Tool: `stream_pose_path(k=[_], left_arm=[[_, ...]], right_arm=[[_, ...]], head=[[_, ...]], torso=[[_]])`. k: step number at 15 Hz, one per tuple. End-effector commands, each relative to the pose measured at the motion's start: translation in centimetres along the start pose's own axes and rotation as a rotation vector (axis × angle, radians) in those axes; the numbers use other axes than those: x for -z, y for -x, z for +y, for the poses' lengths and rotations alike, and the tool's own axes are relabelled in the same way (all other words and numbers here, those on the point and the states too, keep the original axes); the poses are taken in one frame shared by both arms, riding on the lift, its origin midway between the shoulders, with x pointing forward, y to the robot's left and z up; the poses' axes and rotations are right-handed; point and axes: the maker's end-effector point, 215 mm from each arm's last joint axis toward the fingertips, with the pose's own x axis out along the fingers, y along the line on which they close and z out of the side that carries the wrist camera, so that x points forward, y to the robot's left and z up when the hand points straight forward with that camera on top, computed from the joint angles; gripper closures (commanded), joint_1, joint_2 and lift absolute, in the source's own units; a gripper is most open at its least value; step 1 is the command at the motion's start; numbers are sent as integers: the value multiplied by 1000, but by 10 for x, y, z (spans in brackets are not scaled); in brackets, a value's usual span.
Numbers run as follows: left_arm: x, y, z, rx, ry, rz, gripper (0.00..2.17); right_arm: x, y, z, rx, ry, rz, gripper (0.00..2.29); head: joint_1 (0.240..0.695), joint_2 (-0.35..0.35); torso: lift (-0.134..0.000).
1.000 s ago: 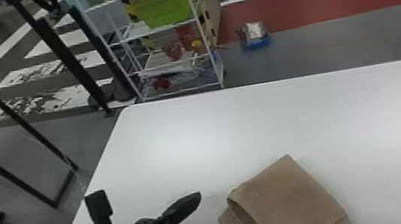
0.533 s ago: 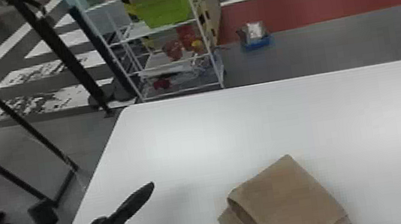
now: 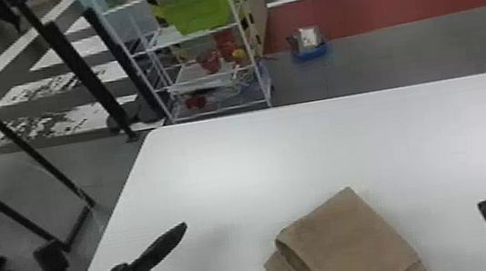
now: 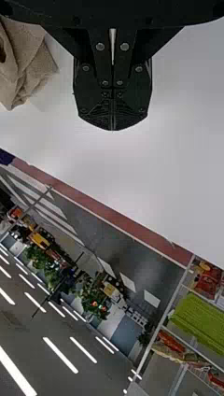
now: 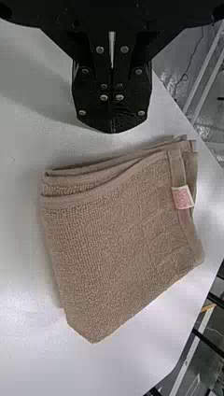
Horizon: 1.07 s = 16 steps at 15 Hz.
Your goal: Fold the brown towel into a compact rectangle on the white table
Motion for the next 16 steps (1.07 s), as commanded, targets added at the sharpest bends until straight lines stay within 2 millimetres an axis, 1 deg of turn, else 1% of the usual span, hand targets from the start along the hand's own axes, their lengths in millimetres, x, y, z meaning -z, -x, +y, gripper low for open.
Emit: stream_pose_path(k=[1,5,6,7,8,11,13,14,16], left_arm=[[1,0,1,-3,2,3,1909],[1,-5,1,-10,-10,9,1909],[0,-6,0,-9,-13,8,1909],[-1,-8,1,-11,-12,8,1909],[-2,-8,1,-12,-14,8,1909],[-6,-10,2,-12,-17,5,1909],[-7,-10,5,-15,-22,9,1909],[-5,-9,5,-13,-14,22,1909],[-4,-10,6,-14,-11,28,1909]], right_arm=[[-13,2,-5,20,14,-12,1713],[-53,15,-18,84,61,-60,1713],[-62,15,-22,99,67,-64,1713],[-71,14,-27,114,70,-64,1713],[-74,12,-33,127,66,-57,1713],[-89,0,-36,141,75,-35,1713],[-99,-7,-44,156,69,-14,1713],[-124,-13,-43,143,94,-61,1713],[-159,-19,-37,98,134,-131,1713]], head=[[695,350],[695,350],[695,350],[695,350],[695,350],[695,350],[695,350],[695,350],[695,350]], torso=[[-124],[-124],[-124],[-124],[-124],[-124],[-124],[-124],[-124]])
